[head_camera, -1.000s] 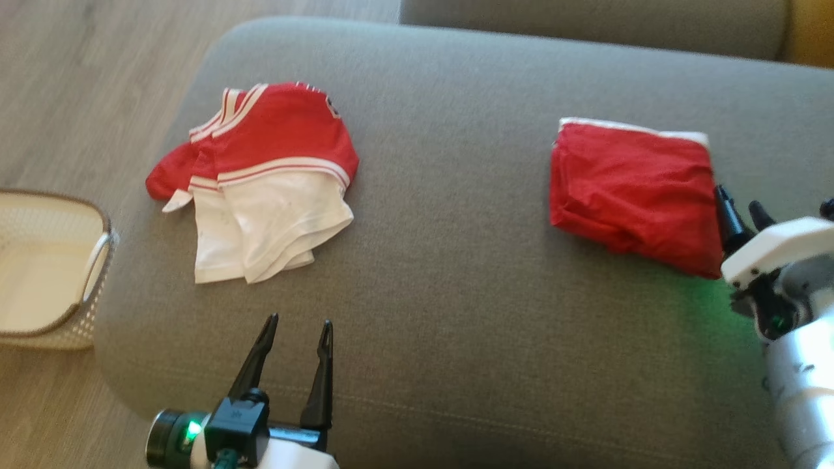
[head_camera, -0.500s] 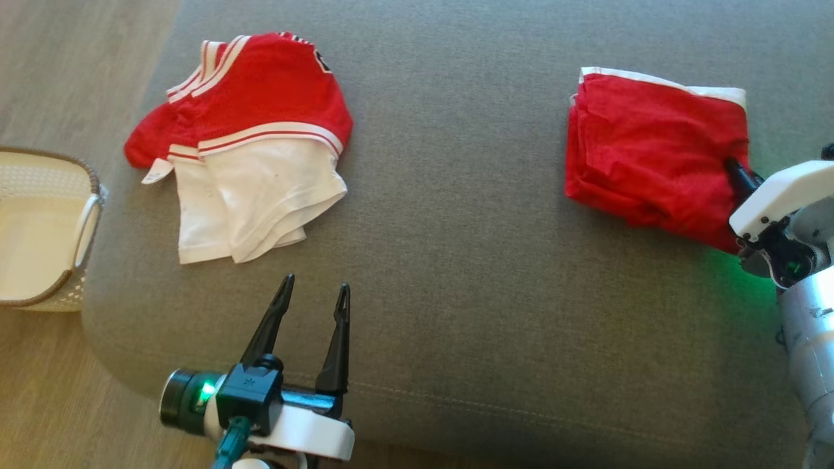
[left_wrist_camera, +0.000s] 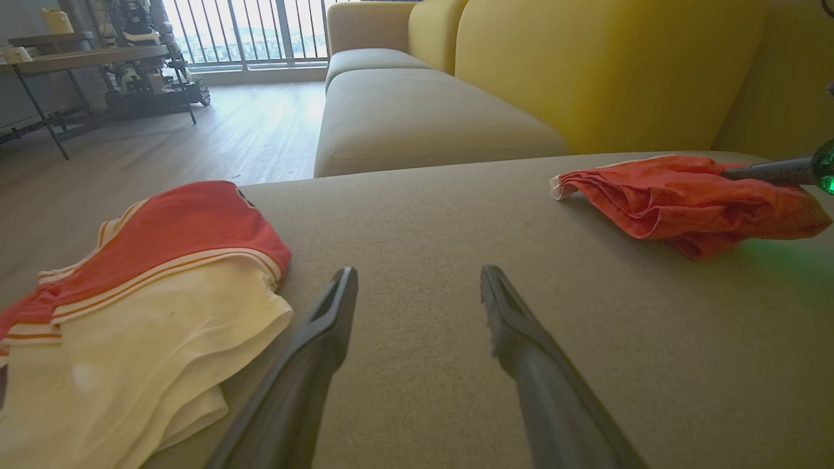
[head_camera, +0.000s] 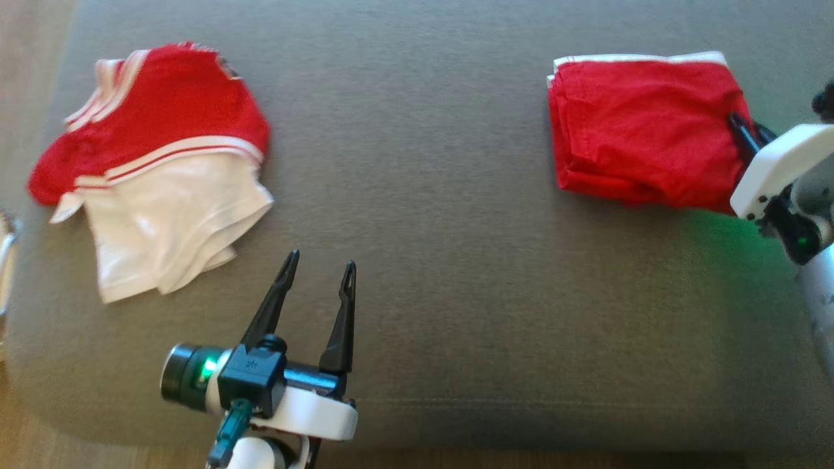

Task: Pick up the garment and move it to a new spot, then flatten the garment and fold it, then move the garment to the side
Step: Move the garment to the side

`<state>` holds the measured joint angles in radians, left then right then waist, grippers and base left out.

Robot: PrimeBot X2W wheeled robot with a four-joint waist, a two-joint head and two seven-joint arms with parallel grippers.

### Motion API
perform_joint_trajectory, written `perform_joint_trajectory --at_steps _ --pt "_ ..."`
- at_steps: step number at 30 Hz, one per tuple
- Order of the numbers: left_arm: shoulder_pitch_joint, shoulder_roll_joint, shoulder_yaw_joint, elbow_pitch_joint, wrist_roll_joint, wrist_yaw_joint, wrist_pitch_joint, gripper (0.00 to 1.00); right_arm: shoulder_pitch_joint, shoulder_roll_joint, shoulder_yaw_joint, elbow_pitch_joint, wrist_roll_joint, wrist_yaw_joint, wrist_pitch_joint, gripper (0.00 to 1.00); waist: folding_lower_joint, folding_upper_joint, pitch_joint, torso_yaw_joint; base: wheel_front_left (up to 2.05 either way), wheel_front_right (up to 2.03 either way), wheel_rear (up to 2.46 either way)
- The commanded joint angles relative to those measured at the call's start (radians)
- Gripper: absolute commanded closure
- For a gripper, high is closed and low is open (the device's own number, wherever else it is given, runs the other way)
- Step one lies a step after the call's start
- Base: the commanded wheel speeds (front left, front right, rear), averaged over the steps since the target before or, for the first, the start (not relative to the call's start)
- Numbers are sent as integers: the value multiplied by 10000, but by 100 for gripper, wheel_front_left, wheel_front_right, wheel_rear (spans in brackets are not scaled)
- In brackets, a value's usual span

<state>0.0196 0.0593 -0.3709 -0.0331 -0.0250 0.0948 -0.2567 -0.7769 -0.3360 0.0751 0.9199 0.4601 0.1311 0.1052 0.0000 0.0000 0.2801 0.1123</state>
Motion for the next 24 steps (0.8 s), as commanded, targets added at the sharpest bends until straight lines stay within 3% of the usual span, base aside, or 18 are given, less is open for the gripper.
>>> perform_joint_trajectory --at_steps 1,10,24 --pt "-406 55 335 -416 113 -53 -51 0 -409 -312 395 -547 -76 -4 -134 100 0 0 241 -563 0 0 0" --pt "-828 248 300 -614 258 -153 -51 0 -808 -1231 1148 -1647 -302 -4 -620 100 0 0 740 -1768 0 0 0" --pt "-1218 532 230 -754 307 -143 -51 0 -1019 -1848 544 -2069 -1400 -4 -1208 100 0 0 1397 -2593 0 0 0"
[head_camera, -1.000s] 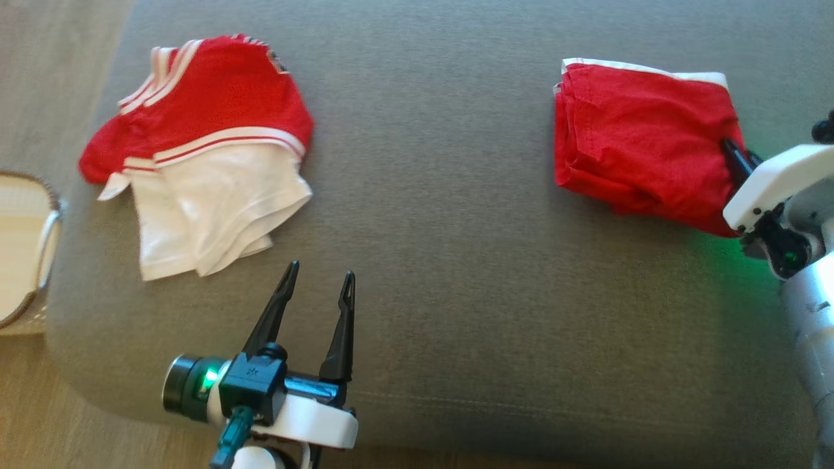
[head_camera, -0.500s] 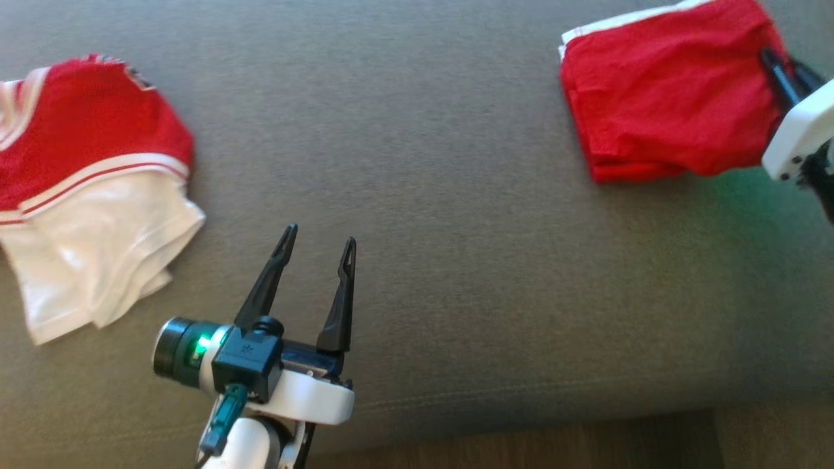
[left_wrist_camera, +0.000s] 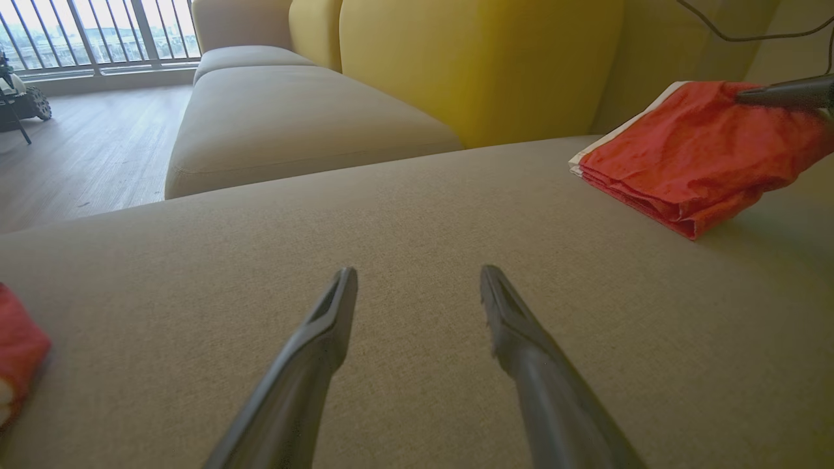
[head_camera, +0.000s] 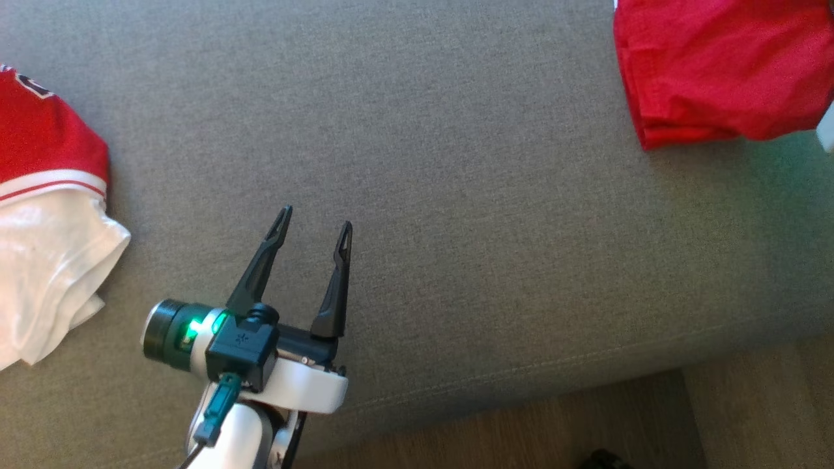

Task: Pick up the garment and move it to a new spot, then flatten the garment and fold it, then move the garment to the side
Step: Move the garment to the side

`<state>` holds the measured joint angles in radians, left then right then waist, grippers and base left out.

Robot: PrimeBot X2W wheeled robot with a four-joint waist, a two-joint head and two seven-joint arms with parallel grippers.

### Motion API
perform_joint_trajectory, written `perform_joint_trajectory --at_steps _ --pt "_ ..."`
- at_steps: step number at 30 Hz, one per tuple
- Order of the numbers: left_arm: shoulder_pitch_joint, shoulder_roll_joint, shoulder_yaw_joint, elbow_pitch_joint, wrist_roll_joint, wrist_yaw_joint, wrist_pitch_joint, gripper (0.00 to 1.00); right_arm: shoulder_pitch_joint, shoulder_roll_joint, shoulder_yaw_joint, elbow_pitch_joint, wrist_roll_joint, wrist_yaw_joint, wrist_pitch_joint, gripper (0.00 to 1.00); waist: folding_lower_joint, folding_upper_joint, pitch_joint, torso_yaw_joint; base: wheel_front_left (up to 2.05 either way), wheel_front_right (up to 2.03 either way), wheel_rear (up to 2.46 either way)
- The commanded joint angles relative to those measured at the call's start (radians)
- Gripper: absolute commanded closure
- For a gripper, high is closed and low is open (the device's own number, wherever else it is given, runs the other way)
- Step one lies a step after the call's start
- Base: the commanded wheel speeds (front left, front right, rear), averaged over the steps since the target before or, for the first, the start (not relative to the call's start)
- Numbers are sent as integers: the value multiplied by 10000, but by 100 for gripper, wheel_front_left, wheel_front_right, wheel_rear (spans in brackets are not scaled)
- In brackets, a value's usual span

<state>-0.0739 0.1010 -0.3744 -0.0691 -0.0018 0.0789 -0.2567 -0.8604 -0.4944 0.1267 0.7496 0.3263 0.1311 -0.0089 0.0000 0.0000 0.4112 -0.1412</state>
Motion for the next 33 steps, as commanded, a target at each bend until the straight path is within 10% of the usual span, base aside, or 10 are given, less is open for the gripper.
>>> perform_joint_trajectory --at_steps 1,14,15,17,25,33 --pt "-283 116 264 -394 75 16 -51 0 -184 -264 28 -366 -62 -4 -67 100 0 0 86 -58 0 0 0" --pt "-518 293 219 -496 -8 25 -51 0 -39 -577 -624 -748 -2003 -4 -667 96 0 0 475 36 0 0 0" --pt "-522 302 223 -495 -14 31 -51 0 -14 -529 -756 -773 -2181 -4 -631 76 0 0 489 35 0 0 0" --pt "-543 308 222 -490 -21 44 -51 0 26 -431 -1101 -804 -2538 -4 -589 0 0 0 508 35 0 0 0" --pt "-562 218 206 -340 -112 121 -51 0 632 406 -2230 -1581 -4312 -4 -666 0 0 0 50 163 0 0 0" --pt "71 -6 320 -132 -300 468 -51 0 2447 2604 -1532 -3002 -3999 -4 -1036 0 0 0 -1537 686 0 0 0"
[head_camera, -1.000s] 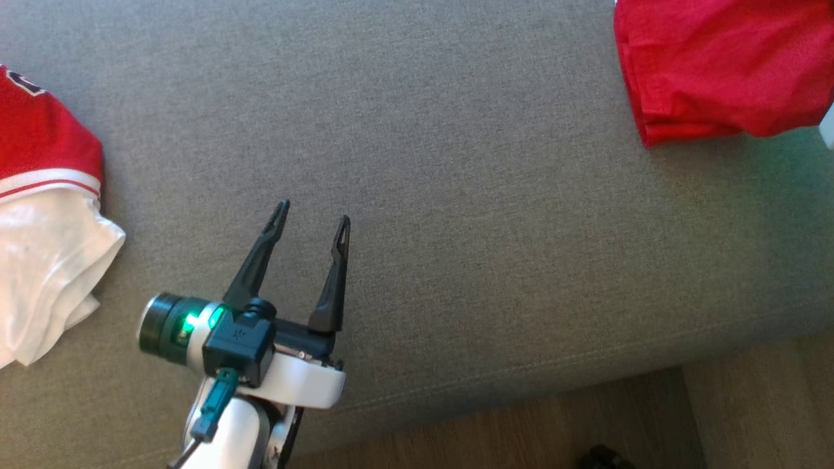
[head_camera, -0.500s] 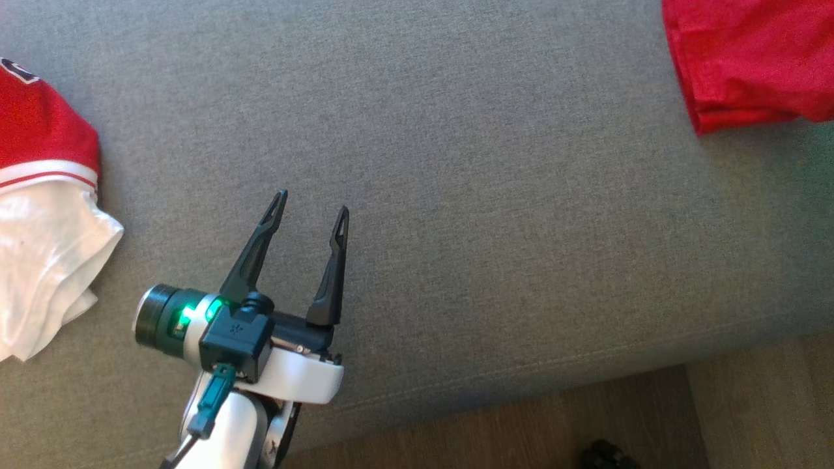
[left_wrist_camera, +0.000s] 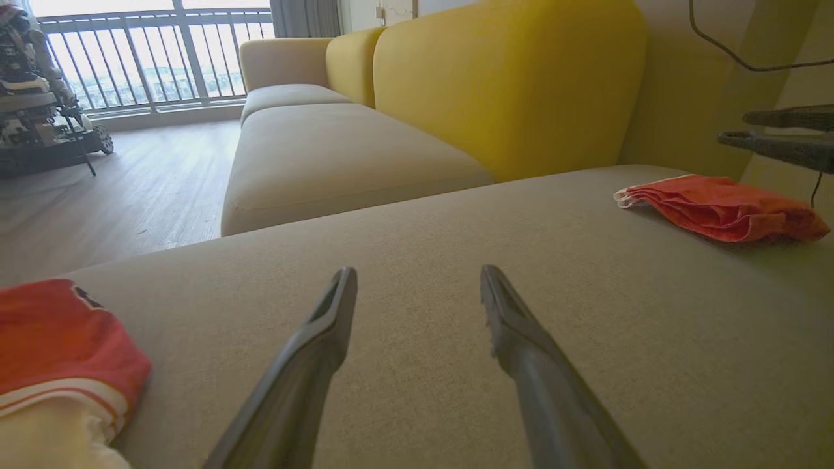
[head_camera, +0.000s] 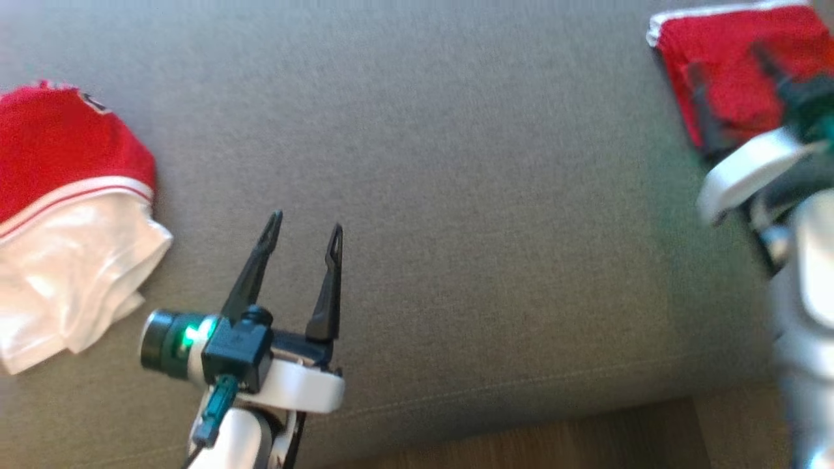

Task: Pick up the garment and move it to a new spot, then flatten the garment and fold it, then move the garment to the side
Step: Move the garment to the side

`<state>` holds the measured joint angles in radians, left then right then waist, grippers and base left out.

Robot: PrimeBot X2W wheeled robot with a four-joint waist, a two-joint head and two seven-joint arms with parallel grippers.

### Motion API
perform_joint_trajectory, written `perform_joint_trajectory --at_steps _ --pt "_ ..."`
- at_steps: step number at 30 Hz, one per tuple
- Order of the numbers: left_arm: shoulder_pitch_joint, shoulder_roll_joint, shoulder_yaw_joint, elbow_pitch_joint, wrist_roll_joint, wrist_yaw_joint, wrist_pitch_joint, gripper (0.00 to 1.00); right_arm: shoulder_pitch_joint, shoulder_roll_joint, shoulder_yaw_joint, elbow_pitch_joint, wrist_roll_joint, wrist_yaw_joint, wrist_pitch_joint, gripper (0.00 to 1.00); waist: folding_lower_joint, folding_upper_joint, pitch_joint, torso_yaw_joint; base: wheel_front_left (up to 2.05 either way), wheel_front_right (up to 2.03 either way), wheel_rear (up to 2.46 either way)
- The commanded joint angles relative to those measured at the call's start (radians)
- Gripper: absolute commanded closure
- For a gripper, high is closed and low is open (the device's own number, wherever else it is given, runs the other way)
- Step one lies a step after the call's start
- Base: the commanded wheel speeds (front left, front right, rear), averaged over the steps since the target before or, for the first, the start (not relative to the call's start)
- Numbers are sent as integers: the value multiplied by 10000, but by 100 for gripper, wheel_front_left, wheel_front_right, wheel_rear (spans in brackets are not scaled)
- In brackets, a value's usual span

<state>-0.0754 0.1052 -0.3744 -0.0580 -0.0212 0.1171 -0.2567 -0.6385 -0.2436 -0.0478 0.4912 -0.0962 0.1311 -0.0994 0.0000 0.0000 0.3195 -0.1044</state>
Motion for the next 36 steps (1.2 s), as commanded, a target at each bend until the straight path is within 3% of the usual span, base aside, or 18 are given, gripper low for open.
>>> perform_joint_trajectory --at_steps 1,8,13,17,25,36 --pt "192 -76 339 -196 -138 131 -51 0 507 262 376 -507 370 -4 -192 0 0 0 -840 405 0 0 0" --pt "1159 -223 735 155 -454 508 -51 0 2612 1506 451 -787 957 -4 -1232 0 0 0 -2306 985 0 0 0" --pt "1786 -292 1094 253 -766 597 -51 0 3773 1872 325 -887 1039 -4 -1564 0 0 0 -3070 1199 0 0 0" --pt "2165 -254 1264 191 -571 607 -51 0 4767 1926 605 -1892 1628 -4 -1616 0 0 0 -3401 1300 0 0 0" --pt "2886 -334 1334 -17 -405 627 -51 0 6807 1932 76 -4055 2309 -4 -1621 0 0 0 -4010 1384 0 0 0" --pt "3359 -422 1943 -290 -371 727 -51 0 7945 1933 323 -4459 2281 -4 -1622 0 0 0 -4383 1242 0 0 0"
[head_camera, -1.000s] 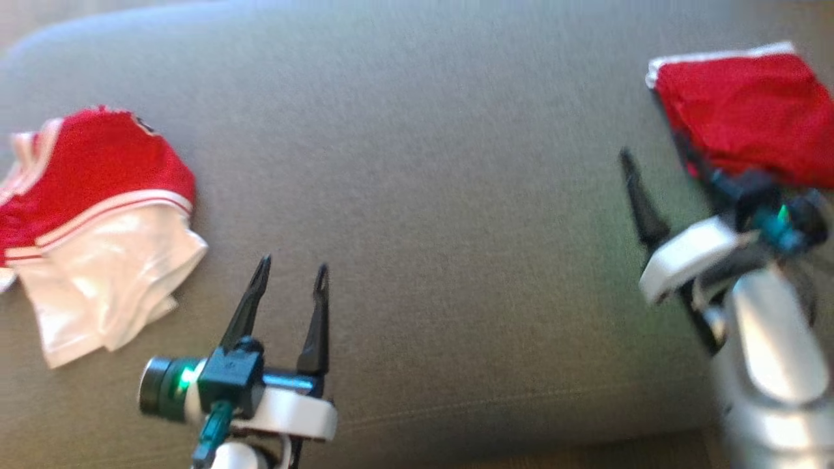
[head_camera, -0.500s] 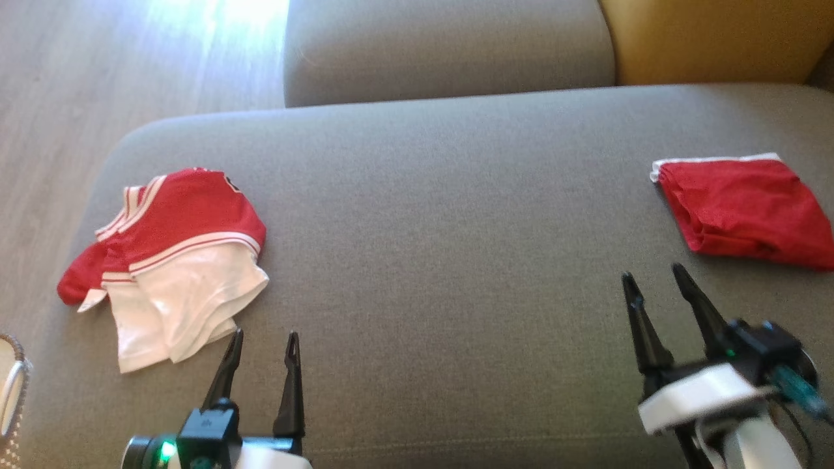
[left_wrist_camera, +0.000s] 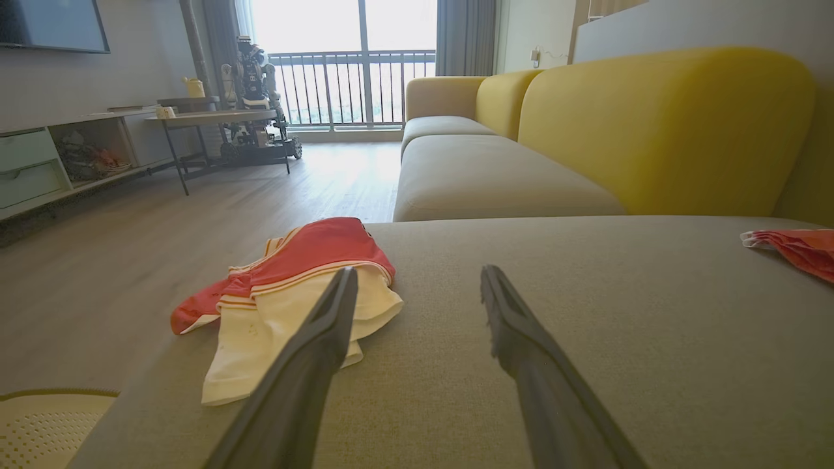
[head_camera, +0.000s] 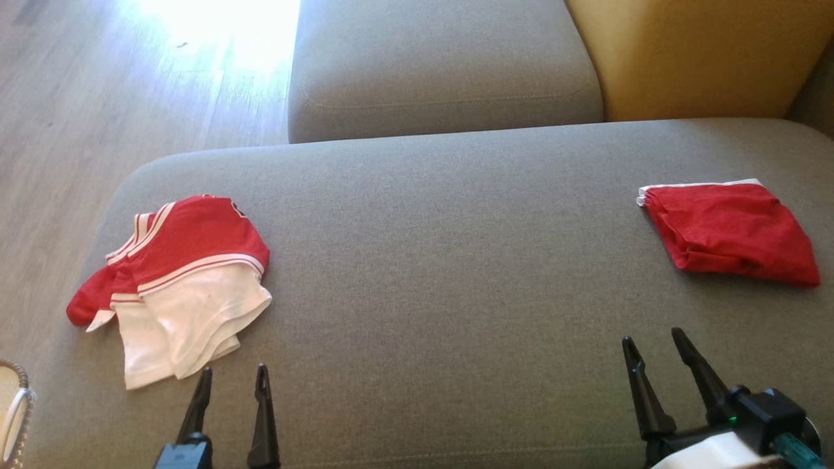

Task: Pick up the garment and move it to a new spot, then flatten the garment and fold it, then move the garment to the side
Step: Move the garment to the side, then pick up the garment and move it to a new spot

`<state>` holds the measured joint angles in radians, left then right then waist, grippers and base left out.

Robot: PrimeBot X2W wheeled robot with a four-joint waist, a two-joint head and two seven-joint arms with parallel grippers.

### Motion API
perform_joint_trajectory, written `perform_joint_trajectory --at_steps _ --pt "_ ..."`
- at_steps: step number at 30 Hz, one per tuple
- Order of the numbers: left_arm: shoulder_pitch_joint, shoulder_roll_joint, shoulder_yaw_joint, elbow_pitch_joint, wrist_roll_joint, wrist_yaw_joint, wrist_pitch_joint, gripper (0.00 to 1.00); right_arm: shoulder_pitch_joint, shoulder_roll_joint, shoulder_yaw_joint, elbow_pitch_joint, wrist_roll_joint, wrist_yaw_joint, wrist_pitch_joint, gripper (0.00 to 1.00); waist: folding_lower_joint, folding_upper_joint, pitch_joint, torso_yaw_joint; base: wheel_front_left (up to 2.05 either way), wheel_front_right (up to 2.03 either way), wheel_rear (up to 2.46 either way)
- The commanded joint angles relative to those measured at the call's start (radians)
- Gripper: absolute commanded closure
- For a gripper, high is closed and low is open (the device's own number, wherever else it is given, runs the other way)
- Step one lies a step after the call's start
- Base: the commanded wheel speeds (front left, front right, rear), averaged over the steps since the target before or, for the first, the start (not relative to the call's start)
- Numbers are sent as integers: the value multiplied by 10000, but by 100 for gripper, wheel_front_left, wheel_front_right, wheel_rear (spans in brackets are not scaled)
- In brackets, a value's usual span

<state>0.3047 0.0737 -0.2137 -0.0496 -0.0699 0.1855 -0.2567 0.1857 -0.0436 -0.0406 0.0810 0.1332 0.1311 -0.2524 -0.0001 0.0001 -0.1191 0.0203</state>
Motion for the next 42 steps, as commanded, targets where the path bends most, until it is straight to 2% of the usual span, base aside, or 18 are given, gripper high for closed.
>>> perform_joint_trajectory --at_steps 1,14,20,25,37,42 --pt "-450 -112 366 -389 146 32 -51 0 -280 -67 253 -352 -4 -4 -92 0 1 -1 -4 -11 0 0 0" --pt "-400 -156 503 -378 355 -107 -51 0 -244 -67 180 -333 135 -4 -93 0 1 -1 -11 48 0 0 0" --pt "-441 -165 504 -320 411 -174 -51 0 -221 -67 176 -328 159 -4 -93 0 1 -1 8 280 0 0 0" --pt "-449 -156 571 -316 493 -177 -51 0 -162 -66 310 -316 241 -4 -93 0 1 -1 -75 855 0 0 0" --pt "-436 45 769 -564 556 -258 -51 0 -70 -66 482 -331 535 -4 -93 0 1 -1 -128 2863 0 0 0" --pt "-480 114 884 -760 524 -260 -51 0 -43 -66 499 -324 588 -4 -93 0 1 -1 -3 3487 0 0 0"
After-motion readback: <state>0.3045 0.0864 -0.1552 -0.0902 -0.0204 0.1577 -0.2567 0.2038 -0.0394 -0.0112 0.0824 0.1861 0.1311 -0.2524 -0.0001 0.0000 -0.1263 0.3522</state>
